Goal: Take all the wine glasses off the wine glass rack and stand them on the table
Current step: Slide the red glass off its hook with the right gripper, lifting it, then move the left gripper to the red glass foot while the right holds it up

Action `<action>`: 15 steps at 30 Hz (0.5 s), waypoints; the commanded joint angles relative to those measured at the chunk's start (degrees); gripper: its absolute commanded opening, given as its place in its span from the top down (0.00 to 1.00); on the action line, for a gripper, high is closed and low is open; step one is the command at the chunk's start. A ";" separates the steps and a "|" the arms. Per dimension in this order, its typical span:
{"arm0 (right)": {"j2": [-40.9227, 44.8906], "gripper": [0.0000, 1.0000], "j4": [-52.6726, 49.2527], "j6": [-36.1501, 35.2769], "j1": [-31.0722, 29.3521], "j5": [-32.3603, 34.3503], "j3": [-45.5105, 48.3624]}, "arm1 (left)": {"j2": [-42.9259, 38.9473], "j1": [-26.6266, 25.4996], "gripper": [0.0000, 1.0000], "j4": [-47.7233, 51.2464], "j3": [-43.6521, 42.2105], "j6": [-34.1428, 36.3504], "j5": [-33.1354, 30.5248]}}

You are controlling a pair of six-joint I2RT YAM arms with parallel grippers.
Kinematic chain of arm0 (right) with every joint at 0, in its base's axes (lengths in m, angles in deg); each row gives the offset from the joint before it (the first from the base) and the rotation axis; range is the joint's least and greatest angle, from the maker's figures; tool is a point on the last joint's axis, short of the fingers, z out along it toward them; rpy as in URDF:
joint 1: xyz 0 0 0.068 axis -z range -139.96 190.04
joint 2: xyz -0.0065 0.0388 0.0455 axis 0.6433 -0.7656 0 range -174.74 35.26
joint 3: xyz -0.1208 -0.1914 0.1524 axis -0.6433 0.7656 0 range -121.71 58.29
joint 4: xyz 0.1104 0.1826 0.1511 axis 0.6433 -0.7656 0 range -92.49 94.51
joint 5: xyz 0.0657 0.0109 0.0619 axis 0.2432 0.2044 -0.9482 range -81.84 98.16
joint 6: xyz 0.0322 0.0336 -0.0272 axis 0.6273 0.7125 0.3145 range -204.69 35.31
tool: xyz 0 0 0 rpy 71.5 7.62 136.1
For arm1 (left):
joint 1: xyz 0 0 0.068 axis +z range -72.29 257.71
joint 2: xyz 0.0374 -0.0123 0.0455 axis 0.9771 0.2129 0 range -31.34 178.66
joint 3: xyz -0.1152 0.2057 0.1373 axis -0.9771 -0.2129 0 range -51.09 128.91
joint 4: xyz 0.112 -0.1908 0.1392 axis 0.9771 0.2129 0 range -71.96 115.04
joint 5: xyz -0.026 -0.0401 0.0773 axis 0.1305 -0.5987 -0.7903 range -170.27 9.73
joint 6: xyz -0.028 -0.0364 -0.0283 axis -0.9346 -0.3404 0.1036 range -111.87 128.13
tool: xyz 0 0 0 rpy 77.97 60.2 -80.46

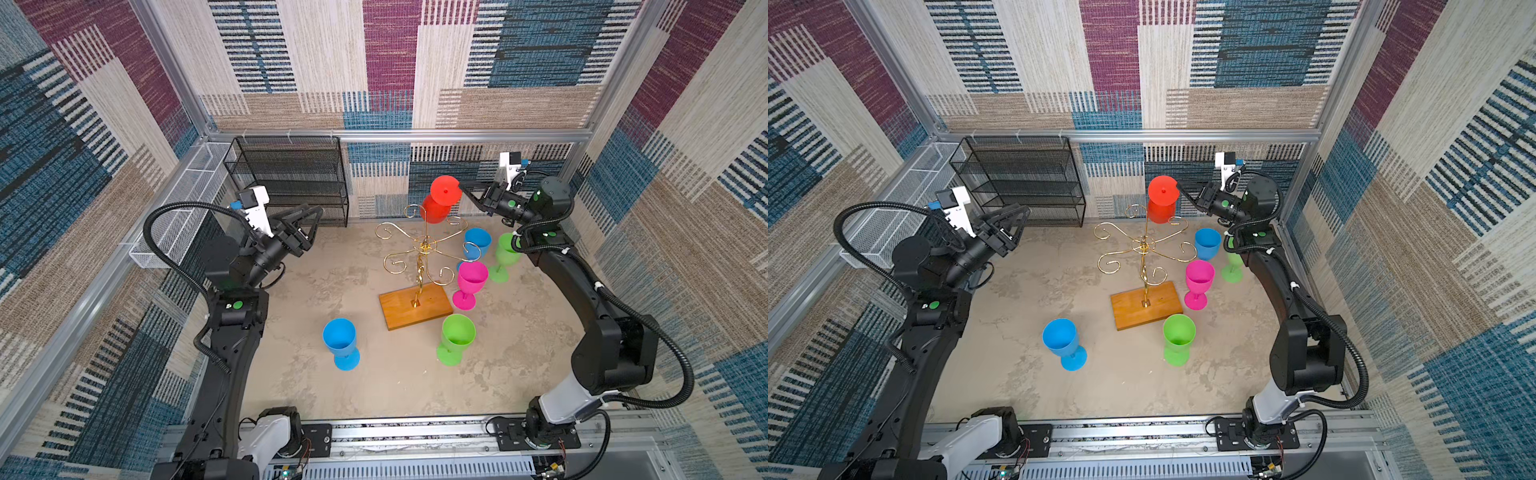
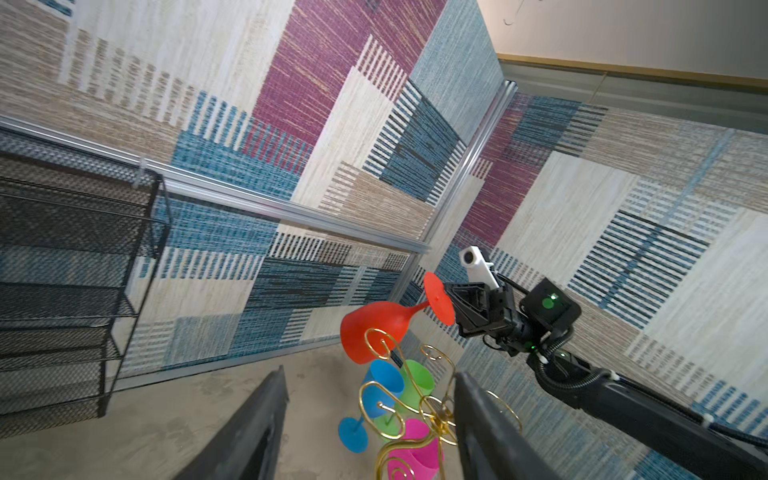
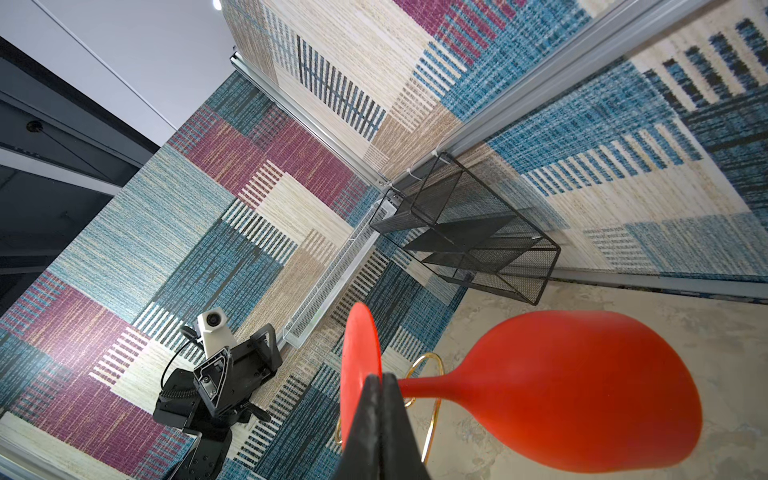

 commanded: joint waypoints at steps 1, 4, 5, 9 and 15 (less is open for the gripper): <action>0.39 1.00 2.60 -0.15 -0.10 -0.53 -1.10 | 3.43 -4.30 0.37 -2.69 3.32 -0.95 2.33; 1.32 1.00 -0.24 -2.68 -0.15 -0.43 -2.34 | 8.07 -8.23 0.37 -2.69 7.26 -0.77 3.43; 1.85 1.00 -1.23 -3.69 -0.13 -0.34 -2.63 | 9.67 -9.40 0.37 -2.69 8.69 -0.95 3.93; 3.67 1.00 -4.79 -7.18 -0.19 0.51 -3.74 | 15.82 -13.58 0.38 -2.69 14.04 -0.69 4.74; 4.53 1.00 -9.96 -11.86 -0.21 0.94 -6.81 | 24.17 -19.17 0.38 -3.16 22.20 -1.24 5.12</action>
